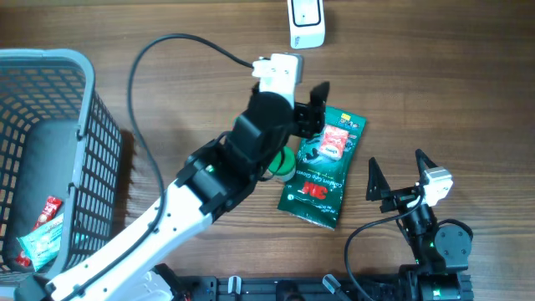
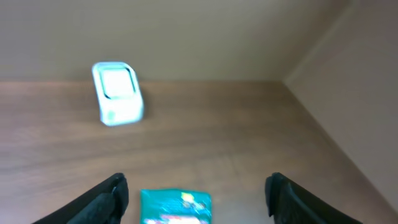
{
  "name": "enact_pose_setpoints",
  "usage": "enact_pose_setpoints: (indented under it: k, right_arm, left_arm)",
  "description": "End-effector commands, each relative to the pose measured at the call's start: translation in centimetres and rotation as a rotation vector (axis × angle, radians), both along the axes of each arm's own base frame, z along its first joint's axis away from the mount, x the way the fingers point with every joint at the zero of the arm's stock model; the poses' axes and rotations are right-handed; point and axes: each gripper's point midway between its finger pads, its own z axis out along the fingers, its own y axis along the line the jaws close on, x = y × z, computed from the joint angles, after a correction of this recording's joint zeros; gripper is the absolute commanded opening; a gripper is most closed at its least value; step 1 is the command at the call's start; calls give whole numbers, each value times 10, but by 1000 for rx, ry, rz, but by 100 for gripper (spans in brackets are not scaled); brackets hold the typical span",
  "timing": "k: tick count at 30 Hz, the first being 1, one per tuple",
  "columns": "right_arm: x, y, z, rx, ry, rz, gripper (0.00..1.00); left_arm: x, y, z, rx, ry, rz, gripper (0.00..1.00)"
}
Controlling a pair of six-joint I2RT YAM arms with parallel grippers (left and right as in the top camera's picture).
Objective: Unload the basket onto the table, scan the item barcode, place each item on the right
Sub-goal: 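Carry the red snack packet forward and drop it onto the green packet, then return the left gripper into the basket above the mint-green wipes pack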
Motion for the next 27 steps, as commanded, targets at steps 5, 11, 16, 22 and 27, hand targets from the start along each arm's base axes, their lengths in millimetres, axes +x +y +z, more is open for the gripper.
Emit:
enact_pose_setpoints:
  k: [5, 11, 16, 22, 27]
  right_arm:
    - [0, -1, 2, -10, -11, -7, 100]
    - [0, -1, 2, -10, -11, -7, 100]
    - [0, -1, 2, -10, -11, -7, 100]
    - [0, -1, 2, -10, -11, -7, 100]
    - [0, -1, 2, -10, -11, -7, 100]
  left_arm:
    - [4, 71, 49, 118, -188, 287, 83]
    - [2, 134, 79, 138, -254, 505, 89]
    - [0, 185, 97, 139, -283, 624, 95]
    - [-19, 284, 108, 175, -273, 908, 100]
    - [-50, 361, 114, 140, -275, 1197, 100]
